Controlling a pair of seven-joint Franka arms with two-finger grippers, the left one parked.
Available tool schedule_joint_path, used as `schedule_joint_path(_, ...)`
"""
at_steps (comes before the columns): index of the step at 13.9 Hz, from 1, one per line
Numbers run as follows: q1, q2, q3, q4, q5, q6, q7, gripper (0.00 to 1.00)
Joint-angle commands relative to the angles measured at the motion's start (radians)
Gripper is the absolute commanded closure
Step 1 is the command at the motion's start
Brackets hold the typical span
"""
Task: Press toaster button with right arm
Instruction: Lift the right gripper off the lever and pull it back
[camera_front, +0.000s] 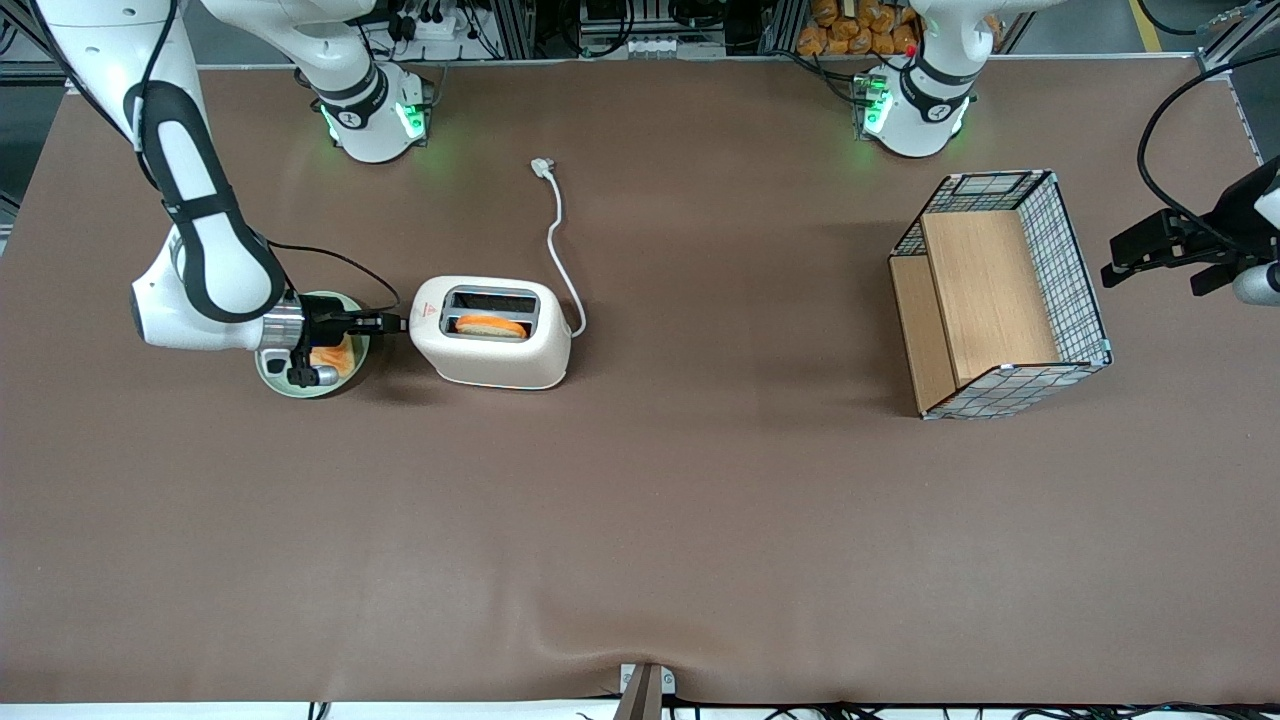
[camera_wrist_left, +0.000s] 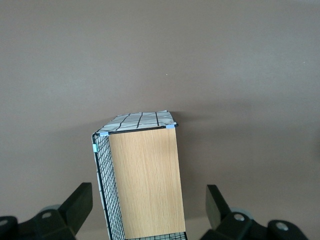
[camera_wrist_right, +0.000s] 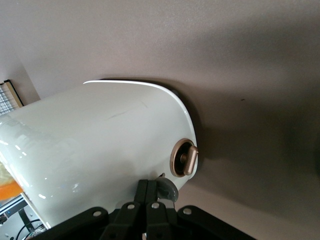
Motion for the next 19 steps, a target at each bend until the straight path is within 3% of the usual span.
schedule_joint_path(1, -0.016, 0.03, 0.012, 0.038, 0.016, -0.014, -0.018, 1.0)
schedule_joint_path(5, -0.026, 0.013, -0.002, 0.095, -0.025, -0.108, 0.061, 1.0)
schedule_joint_path(12, -0.073, -0.004, -0.016, 0.369, -0.27, -0.402, 0.299, 0.99)
schedule_joint_path(17, -0.066, -0.044, -0.013, 0.587, -0.448, -0.566, 0.443, 0.34)
schedule_joint_path(18, -0.062, -0.05, -0.011, 0.624, -0.484, -0.592, 0.452, 0.25)
schedule_joint_path(19, -0.055, -0.071, -0.008, 0.646, -0.533, -0.597, 0.462, 0.0)
